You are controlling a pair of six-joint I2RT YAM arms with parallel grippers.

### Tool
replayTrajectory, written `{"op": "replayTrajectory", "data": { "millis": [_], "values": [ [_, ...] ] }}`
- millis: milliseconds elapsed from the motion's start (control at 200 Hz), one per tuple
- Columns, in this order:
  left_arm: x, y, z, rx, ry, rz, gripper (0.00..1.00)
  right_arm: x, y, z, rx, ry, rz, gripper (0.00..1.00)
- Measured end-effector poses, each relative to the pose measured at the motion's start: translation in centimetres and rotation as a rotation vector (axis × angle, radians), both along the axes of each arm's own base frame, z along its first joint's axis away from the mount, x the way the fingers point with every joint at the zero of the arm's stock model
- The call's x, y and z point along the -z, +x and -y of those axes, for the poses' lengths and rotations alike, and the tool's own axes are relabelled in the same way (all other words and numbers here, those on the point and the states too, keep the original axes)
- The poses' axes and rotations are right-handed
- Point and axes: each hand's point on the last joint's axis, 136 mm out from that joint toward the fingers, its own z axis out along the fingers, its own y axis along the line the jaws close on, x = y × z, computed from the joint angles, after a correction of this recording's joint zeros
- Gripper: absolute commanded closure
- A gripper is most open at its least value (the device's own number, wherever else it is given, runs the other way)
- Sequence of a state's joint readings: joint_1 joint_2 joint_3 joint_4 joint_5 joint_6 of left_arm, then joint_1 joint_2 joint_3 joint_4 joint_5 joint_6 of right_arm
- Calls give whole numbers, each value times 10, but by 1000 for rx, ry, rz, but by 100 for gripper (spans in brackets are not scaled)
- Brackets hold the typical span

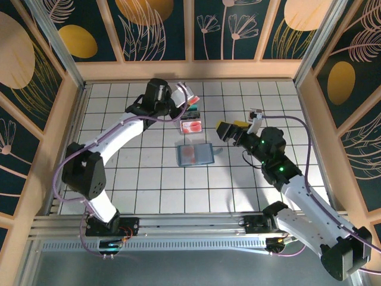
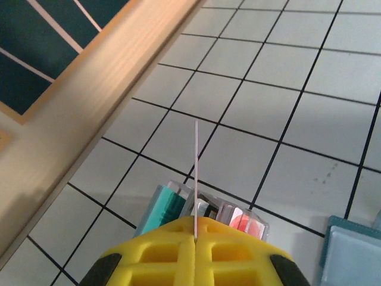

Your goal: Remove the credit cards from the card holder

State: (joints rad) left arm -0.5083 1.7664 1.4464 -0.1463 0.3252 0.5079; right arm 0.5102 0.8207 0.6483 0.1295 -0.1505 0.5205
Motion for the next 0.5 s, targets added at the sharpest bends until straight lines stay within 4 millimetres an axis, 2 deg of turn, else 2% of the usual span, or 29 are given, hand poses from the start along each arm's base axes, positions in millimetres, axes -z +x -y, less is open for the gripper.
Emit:
{"op": "replayTrajectory", "data": {
  "millis": [345,500],
  "values": [
    [53,28,16,105,161,-38,100,-5,-4,18,76,-14,57,1],
    [69,24,13,135,214,-72,100,2,-1,22,103,-39,40,1]
  ]
}}
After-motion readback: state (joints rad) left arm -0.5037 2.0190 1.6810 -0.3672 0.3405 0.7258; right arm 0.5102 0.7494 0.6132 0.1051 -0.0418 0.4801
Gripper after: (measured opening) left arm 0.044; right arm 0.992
